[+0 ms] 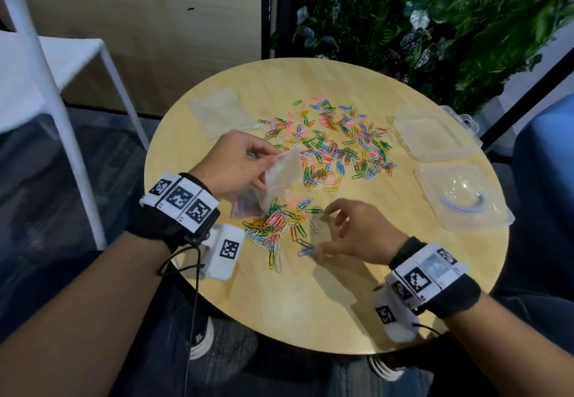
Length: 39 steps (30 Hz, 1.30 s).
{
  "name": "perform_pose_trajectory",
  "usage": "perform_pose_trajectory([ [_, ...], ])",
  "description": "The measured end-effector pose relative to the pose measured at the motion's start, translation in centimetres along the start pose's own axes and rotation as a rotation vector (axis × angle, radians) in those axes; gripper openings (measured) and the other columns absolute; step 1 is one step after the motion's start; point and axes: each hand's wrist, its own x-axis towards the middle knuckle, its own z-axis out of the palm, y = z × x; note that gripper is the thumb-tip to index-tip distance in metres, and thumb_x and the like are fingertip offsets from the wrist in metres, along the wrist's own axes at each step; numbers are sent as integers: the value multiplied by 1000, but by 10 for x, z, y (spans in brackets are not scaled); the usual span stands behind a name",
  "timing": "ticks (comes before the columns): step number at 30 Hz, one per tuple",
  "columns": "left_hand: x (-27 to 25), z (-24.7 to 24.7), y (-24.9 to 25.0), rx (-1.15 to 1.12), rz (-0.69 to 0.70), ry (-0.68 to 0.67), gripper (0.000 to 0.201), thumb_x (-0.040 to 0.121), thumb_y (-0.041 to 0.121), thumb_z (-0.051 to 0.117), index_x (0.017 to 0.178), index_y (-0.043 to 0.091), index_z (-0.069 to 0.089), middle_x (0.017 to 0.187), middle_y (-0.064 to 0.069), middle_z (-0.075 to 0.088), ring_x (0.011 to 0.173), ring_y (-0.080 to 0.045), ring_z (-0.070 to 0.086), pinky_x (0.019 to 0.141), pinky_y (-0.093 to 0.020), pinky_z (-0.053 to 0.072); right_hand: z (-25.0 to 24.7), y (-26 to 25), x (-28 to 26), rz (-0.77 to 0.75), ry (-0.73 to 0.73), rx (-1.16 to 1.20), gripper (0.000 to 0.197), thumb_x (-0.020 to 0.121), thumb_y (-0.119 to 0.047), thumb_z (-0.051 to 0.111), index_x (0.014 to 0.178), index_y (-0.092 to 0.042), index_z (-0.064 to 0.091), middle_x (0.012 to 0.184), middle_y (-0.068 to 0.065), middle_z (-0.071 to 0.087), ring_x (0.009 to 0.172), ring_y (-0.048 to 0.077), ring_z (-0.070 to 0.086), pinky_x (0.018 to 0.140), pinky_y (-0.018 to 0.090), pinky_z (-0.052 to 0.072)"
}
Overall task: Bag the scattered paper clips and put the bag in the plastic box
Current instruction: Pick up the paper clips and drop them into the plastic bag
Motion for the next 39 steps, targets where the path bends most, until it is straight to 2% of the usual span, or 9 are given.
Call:
perform_pose_trajectory([
  [4, -2, -27, -1, -36, 9, 102, 14, 95, 7, 65, 104, 6, 76, 100, -29, 71, 67, -22, 68, 55, -24, 61, 30, -11, -9, -65, -16, -14, 91, 48, -66, 82, 124, -27, 50, 106, -4, 46, 87, 11, 51, 79, 22, 42],
  [10, -14, -49, -10, -63, 19, 168, 15, 95, 5, 65, 105, 1, 75, 100, -33, 68, 55, -6, 66, 51, -20, 58, 70, -53, -10, -177, 123, 127, 73, 60, -30, 85, 127, -25, 55, 111, 1, 46, 97, 17, 54, 90, 22, 45],
  [17, -21, -67, -15, -99, 24, 192, 10, 94, 11, 68, 98, 7, 76, 82, -16, 65, 53, -8, 65, 53, -23, 59, 70, -88, 22, -205, 141, -59, 66, 75, -19, 76, 136, -20, 51, 128, 12, 38, 105, 29, 55, 98, 31, 43],
  [20, -19, -68, -16, -87, 25, 191, 13, 93, 13, 69, 100, 5, 77, 82, -13, 67, 55, -11, 67, 54, -24, 60, 68, -97, 27, -271, 107, -214, 36, 82, -9, 64, 117, -18, 69, 118, 13, 54, 98, 32, 60, 90, 35, 50],
  [25, -17, -53, -8, -54, 45, 126, 11, 93, 13, 69, 97, 9, 78, 80, -7, 68, 58, -15, 68, 55, -27, 61, 66, -91, 28, -315, 86, -403, 32, 83, 0, 53, 106, -12, 72, 97, 10, 63, 86, 30, 62, 77, 36, 52],
  [28, -16, -49, -4, -37, 63, 116, 10, 94, 10, 67, 95, 12, 77, 74, -2, 66, 53, -11, 66, 52, -23, 59, 54, -82, 31, -286, 87, -374, 23, 86, -9, 54, 98, -12, 74, 89, 11, 69, 85, 30, 63, 73, 34, 51],
  [31, -13, -46, -3, 4, 63, 101, 12, 94, 11, 67, 100, 11, 77, 72, 3, 66, 55, -17, 68, 54, -26, 60, 37, -65, 33, -229, 133, -204, 18, 85, -20, 64, 96, -18, 78, 87, 6, 75, 79, 24, 67, 74, 28, 51],
  [34, -11, -40, -3, 21, 54, 75, 14, 94, 11, 67, 103, 9, 77, 73, 2, 66, 59, -22, 69, 55, -27, 61, 22, -39, 36, -116, 221, 62, 13, 81, -21, 75, 93, -18, 79, 84, -6, 74, 66, 4, 64, 64, 6, 46],
  [39, -6, -27, -3, 41, 28, 28, 15, 95, 10, 65, 103, 10, 78, 79, -7, 70, 60, -25, 70, 54, -25, 60, -11, -35, 43, 164, 114, 1077, 17, 81, 4, 70, 98, 5, 70, 86, 13, 71, 64, 15, 69, 73, 23, 60],
])
